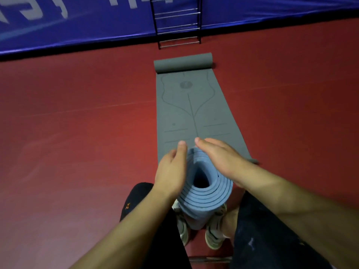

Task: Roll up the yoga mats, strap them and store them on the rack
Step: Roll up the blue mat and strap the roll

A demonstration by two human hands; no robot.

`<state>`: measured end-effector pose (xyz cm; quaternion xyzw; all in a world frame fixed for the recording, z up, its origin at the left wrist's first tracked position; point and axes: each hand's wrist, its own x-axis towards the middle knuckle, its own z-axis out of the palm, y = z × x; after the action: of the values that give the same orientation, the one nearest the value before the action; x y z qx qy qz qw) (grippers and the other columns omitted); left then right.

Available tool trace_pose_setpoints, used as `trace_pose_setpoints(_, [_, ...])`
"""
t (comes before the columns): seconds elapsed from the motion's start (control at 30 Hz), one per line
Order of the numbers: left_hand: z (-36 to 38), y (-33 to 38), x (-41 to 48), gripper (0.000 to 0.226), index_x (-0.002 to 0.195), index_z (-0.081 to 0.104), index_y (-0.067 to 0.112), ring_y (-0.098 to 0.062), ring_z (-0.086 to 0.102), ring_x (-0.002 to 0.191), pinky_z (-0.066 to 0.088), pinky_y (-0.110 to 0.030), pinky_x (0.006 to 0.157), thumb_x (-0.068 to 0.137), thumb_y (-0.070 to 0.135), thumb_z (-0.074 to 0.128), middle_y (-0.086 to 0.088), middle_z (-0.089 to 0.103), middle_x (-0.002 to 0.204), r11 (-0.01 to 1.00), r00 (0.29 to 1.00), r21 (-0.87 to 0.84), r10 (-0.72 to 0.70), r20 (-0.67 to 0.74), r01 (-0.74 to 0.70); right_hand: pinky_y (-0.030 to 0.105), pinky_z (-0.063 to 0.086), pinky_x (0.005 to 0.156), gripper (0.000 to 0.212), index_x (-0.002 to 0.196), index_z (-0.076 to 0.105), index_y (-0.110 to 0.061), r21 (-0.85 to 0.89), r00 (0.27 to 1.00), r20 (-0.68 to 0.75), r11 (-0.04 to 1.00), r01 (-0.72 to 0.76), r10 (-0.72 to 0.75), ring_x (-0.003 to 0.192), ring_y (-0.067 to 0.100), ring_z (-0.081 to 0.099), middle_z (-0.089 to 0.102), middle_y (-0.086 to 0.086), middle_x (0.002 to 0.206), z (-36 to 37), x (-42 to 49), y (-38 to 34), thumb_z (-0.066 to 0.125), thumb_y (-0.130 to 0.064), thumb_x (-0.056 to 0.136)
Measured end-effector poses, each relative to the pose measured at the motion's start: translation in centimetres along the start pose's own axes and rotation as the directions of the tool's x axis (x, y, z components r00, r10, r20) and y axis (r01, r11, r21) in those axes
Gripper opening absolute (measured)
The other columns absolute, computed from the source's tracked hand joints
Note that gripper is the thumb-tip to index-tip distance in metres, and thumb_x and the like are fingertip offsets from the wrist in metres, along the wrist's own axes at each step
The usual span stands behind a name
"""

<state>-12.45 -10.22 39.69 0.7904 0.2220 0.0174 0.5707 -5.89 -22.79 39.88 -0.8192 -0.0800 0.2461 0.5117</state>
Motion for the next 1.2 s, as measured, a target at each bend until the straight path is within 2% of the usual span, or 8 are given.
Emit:
trace_pose_setpoints(0.1, [0.7,1.3,0.7,0.056,0.076,0.059,0.012,-0.035,0.061,0.093,0.037,-0.035,0.072,0.107,0.04,0.022,-0.01,0.062,0.083,0.941,0.998,0.336,0.054,-0.029,-0.042,0.034,0.036,0.071,0.044,0.077,0.053,-0.016,-0.513,0.973,-0.136,0.853,0.092,-0.187,0.094,0.03,0.059,0.064,0.009,0.089,0.8,0.0,-0.3,0.033,-0.046,0.102])
trace_pose_setpoints(0.27, [1.9,0.0,0.7,0.044,0.072,0.053,0.019,-0.027,0.054,0.072,0.031,-0.033,0.063,0.105,0.037,0.03,-0.004,0.061,0.073,0.848,0.96,0.507,0.251,-0.127,-0.155,0.039,0.043,0.069,0.032,0.089,0.06,-0.01,-0.717,0.838,-0.145,0.639,0.277,-0.527,0.089,0.035,0.061,0.066,0.015,0.091,2.0,-0.4,0.4,0.036,-0.026,0.105])
trace_pose_setpoints(0.43, [0.8,-1.2,1.2,0.044,0.087,0.065,0.025,-0.01,0.063,0.09,0.048,-0.033,0.079,0.103,0.045,0.029,0.008,0.07,0.091,0.979,0.968,0.017,0.205,-0.144,-0.205,0.032,0.029,0.067,0.038,0.087,0.052,-0.013,-0.707,0.924,-0.143,0.69,0.155,-0.354,0.087,0.033,0.058,0.061,0.009,0.082,1.1,1.8,0.6,0.028,-0.036,0.105])
trace_pose_setpoints(0.57, [0.7,-6.3,-0.4,0.087,0.149,0.024,0.024,-0.002,0.04,0.137,0.037,-0.018,0.108,0.079,0.058,0.063,0.022,0.042,0.145,0.928,0.91,-0.137,0.367,0.191,-0.346,0.032,0.031,0.068,0.045,0.071,0.046,-0.014,-0.583,0.958,-0.178,0.809,0.081,-0.224,0.079,0.031,0.05,0.045,0.002,0.069,-1.1,4.2,0.8,0.027,-0.036,0.105])
trace_pose_setpoints(0.7, [2.5,-8.9,0.7,0.141,0.154,-0.007,0.029,-0.003,0.027,0.145,0.031,-0.034,0.119,0.054,0.064,0.086,0.018,0.025,0.156,0.94,0.896,-0.003,0.327,0.3,-0.342,0.032,0.03,0.069,0.047,0.064,0.041,-0.018,-0.542,0.961,-0.202,0.839,0.053,-0.192,0.078,0.029,0.048,0.045,0.003,0.068,-2.5,5.5,1.2,0.028,-0.038,0.105])
trace_pose_setpoints(0.87, [4.6,-8.0,3.1,0.139,0.155,0.001,0.022,-0.008,0.032,0.145,0.034,-0.039,0.116,0.053,0.044,0.093,0.008,0.029,0.157,0.931,0.901,-0.017,0.359,0.245,-0.366,0.032,0.036,0.058,0.056,0.06,0.047,-0.013,-0.261,0.967,-0.246,0.965,0.002,-0.068,0.064,0.023,0.05,0.051,0.003,0.061,-5.3,5.9,1.6,0.039,-0.054,0.098])
trace_pose_setpoints(0.93, [5.5,-7.3,4.4,0.141,0.156,0.003,0.023,-0.009,0.033,0.144,0.036,-0.043,0.116,0.05,0.046,0.094,0.008,0.031,0.157,0.924,0.892,0.001,0.369,0.261,-0.382,0.035,0.052,0.082,0.068,0.08,0.068,-0.01,0.035,0.974,-0.216,0.997,-0.062,0.068,0.079,0.021,0.066,0.071,0.005,0.083,-7.1,6.3,2.6,0.042,-0.072,0.083])
trace_pose_setpoints(1.2, [13.5,-3.4,7.0,0.126,0.149,0.017,0.034,0.0,0.037,0.138,0.039,-0.031,0.112,0.051,0.027,0.096,0.021,0.037,0.148,0.892,0.816,0.008,0.411,0.407,-0.453,0.043,0.05,0.1,0.077,0.111,0.067,-0.005,0.592,0.985,-0.105,0.805,-0.046,0.134,0.104,0.027,0.069,0.073,0.014,0.108,-15.7,5.4,9.2,0.021,-0.065,0.098])
